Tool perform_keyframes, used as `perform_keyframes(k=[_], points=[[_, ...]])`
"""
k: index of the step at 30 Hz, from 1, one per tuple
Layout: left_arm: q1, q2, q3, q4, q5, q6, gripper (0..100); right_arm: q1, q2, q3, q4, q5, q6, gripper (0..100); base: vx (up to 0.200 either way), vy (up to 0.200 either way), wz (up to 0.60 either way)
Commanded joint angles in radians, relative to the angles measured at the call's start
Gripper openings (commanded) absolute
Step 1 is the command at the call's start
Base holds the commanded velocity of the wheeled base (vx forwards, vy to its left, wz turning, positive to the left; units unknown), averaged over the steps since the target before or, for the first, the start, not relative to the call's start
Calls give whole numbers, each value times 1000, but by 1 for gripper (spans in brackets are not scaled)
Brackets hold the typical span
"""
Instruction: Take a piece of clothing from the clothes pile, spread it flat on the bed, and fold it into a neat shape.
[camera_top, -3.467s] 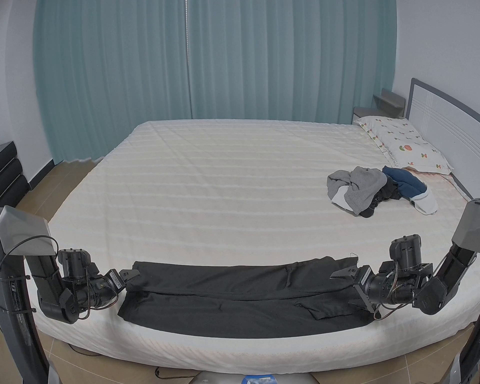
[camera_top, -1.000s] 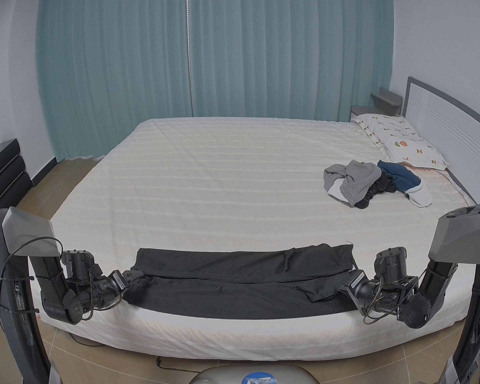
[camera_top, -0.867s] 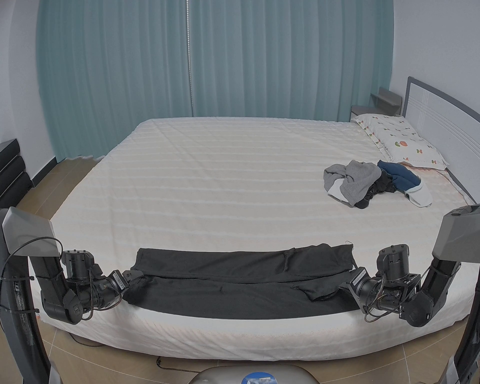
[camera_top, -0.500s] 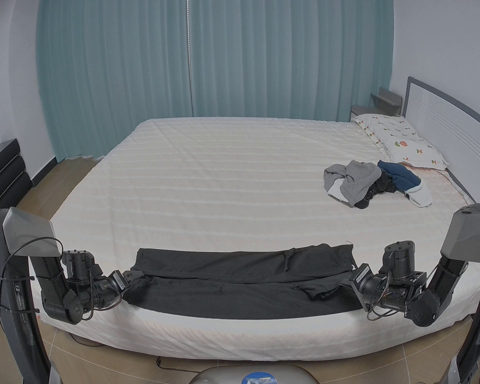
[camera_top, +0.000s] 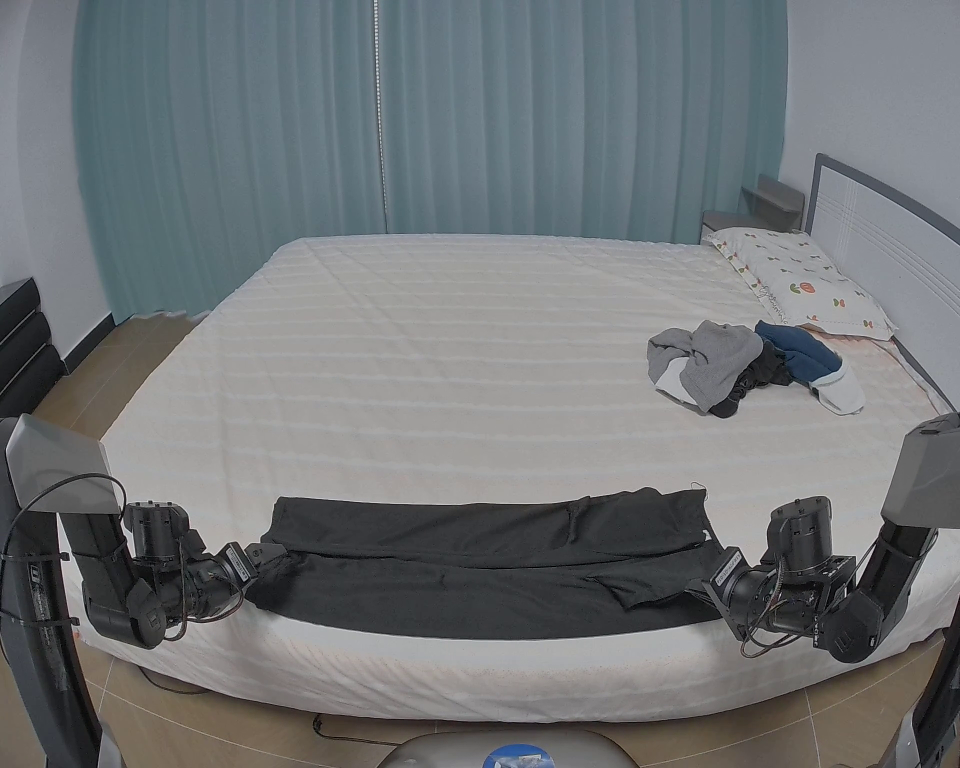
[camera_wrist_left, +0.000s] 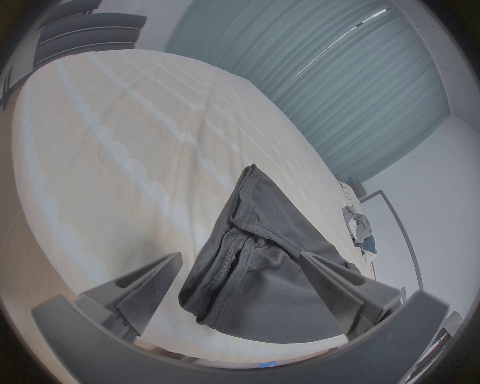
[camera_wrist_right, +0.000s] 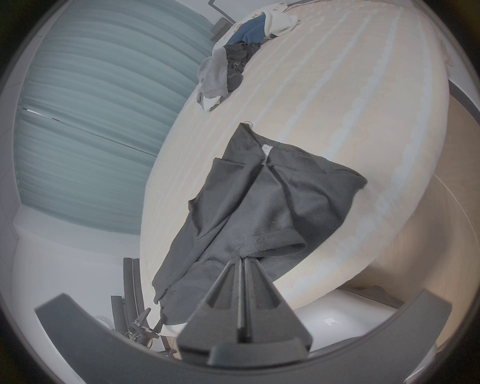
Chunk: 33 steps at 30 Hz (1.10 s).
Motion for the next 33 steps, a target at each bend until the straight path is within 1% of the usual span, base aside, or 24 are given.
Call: perform_keyframes(k=[1,3,4,5,6,10,12,16,18,24,25,28,30,33], points=[[0,1,-2,-9,-2,-6,100,1,37,6,-8,0,4,0,0,0,0],[0,1,-2,-9,-2,-6,100,1,40,9,-10,0,-1,0,0,0,0],[0,1,-4,-9,-2,-6,100,1,45,21,-12,1,-28,0,0,0,0],[0,1,-2,-9,-2,-7,100,1,48,24,-12,1,-38,0,0,0,0],[2,1,-2,-11,-2,-7,100,1,54,26,-15,1,-39,100,0,0,0],[0,-1,-2,-9,-2,-7,100,-1,65,24,-15,1,-41,100,0,0,0],[0,-2,-2,-9,-2,-7,100,-19,109,23,-22,1,-62,100,0,0,0],[3,-5,-7,-11,-2,-7,100,-22,99,24,-24,0,-73,100,0,0,0],[6,-8,-10,-9,-2,-9,100,-27,80,26,-25,0,-74,100,0,0,0],[6,-14,-10,-11,1,-9,100,-41,-79,26,-13,9,-70,100,0,0,0],[6,-14,-10,-11,1,-9,100,-41,-79,26,-13,9,-70,100,0,0,0],[5,-17,-13,-11,1,-26,100,-71,-101,12,-25,18,-51,100,0,0,0],[5,-24,-14,-9,1,-40,100,-74,-89,1,-27,24,-38,100,0,0,0],[2,-37,-22,-11,1,-73,100,-71,-23,-42,-45,62,13,100,0,0,0]])
